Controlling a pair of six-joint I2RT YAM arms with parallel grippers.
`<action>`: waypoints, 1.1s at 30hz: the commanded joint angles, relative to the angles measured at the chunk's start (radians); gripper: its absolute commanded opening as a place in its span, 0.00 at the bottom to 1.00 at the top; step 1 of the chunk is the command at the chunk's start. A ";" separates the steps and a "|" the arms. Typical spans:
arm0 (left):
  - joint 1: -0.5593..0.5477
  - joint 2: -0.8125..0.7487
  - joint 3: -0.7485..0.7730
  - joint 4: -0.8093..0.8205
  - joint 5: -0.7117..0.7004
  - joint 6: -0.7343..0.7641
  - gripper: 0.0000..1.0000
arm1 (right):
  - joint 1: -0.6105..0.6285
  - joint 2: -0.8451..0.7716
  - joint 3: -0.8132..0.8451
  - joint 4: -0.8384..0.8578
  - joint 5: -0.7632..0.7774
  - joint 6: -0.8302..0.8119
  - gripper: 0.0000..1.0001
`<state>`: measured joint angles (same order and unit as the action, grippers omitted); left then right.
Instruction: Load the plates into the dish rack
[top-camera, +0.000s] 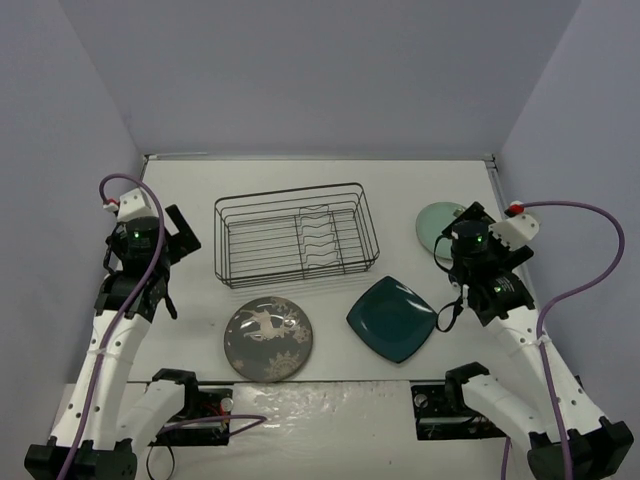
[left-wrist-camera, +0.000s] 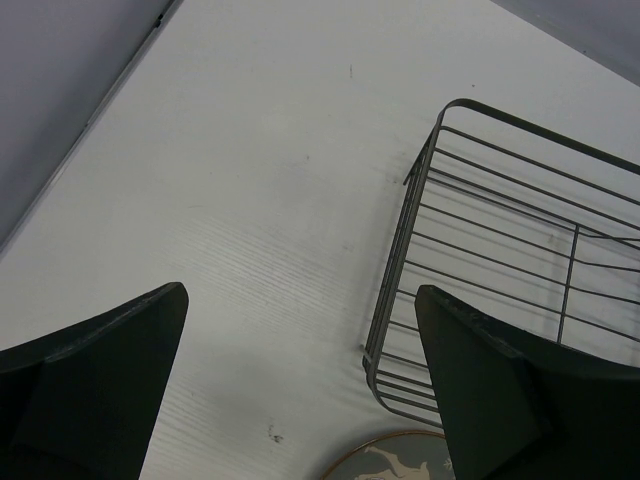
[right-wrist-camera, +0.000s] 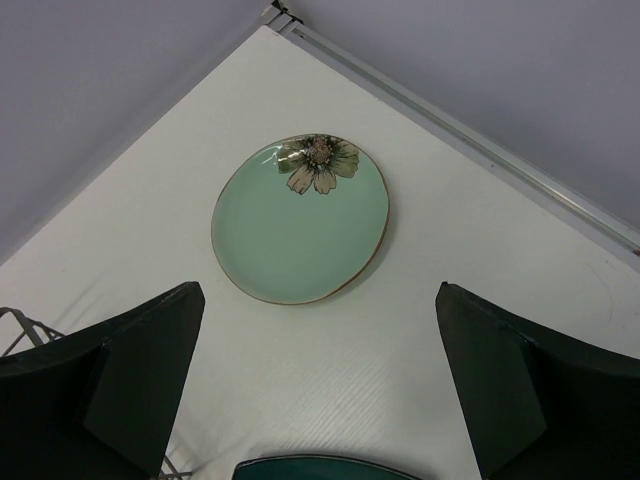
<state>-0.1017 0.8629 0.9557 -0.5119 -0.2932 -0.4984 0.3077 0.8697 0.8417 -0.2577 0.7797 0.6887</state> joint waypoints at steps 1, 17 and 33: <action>0.002 -0.004 0.008 0.033 -0.017 0.000 0.97 | 0.001 -0.043 -0.009 0.059 0.052 0.002 1.00; 0.003 -0.001 -0.017 0.066 0.014 0.004 0.97 | -0.331 0.158 -0.072 0.211 -0.384 -0.030 1.00; 0.003 0.000 -0.015 0.043 -0.038 -0.010 0.97 | -0.656 0.669 -0.044 0.479 -0.921 -0.027 1.00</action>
<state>-0.1017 0.8635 0.9176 -0.4989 -0.2927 -0.5013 -0.3072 1.4401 0.7607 0.1041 -0.0064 0.6449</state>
